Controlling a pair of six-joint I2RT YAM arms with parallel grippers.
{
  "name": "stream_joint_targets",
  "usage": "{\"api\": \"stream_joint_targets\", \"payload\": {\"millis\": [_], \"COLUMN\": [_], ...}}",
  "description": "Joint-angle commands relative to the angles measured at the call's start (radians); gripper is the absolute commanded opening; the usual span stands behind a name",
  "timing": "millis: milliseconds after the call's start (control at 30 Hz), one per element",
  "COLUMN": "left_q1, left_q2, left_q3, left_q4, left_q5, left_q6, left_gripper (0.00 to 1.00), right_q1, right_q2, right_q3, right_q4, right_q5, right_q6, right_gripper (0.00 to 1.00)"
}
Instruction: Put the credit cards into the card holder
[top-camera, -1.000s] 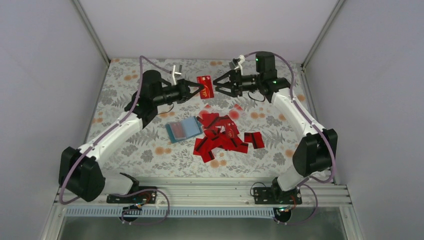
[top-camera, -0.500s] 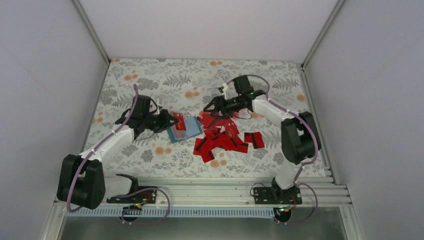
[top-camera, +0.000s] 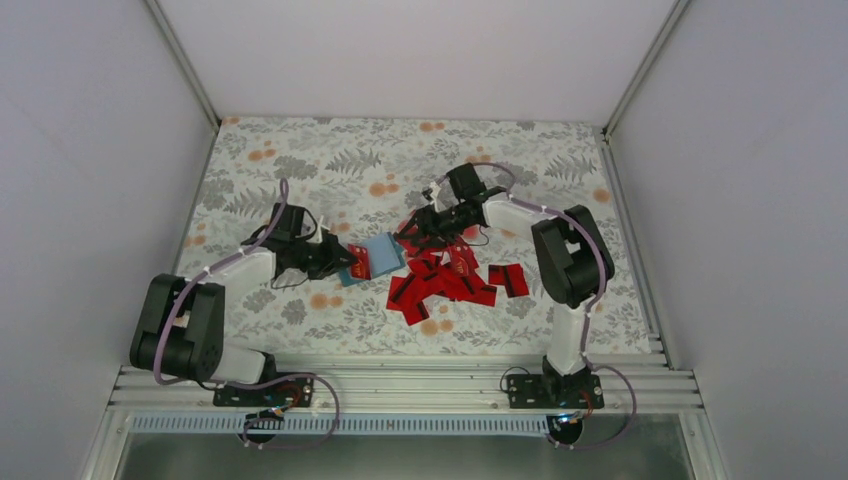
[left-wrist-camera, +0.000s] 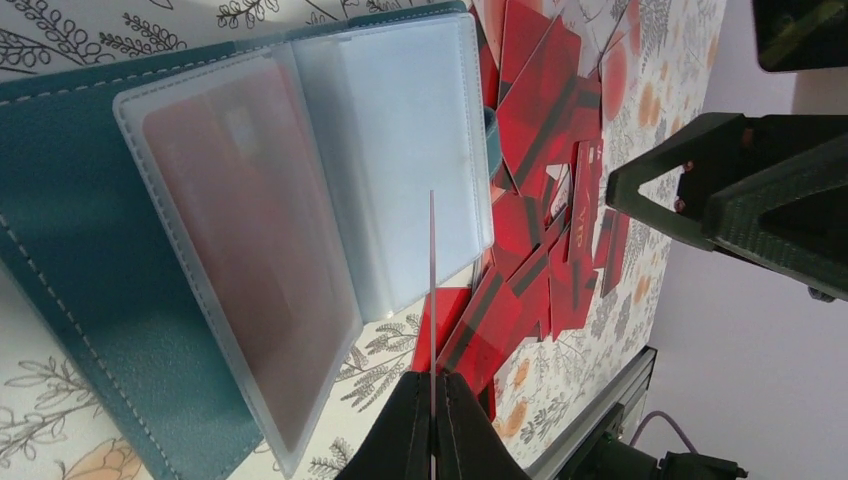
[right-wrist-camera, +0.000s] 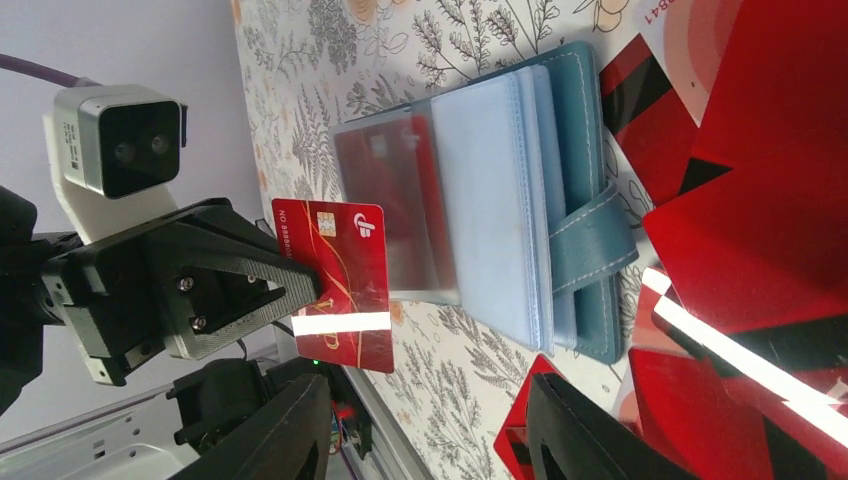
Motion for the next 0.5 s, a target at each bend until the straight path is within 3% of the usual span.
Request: {"api": "stream_joint_targets", "payload": {"millis": [0,467], "left_q1": [0.004,0.01], "left_q2": [0.044,0.142], "left_q3": [0.014,0.072], "left_q4": [0.068,0.007], "left_q5": [0.039,0.033], "left_q6": [0.032,0.082], "left_gripper": [0.02,0.02], "right_q1": [0.022,0.05], "right_q2": [0.041,0.142], "right_q3": [0.047,0.134], "right_q4": [0.063,0.079], "right_q5": [-0.04,-0.051], "right_q6": [0.022,0.06], "right_gripper": [0.49,0.36]}}
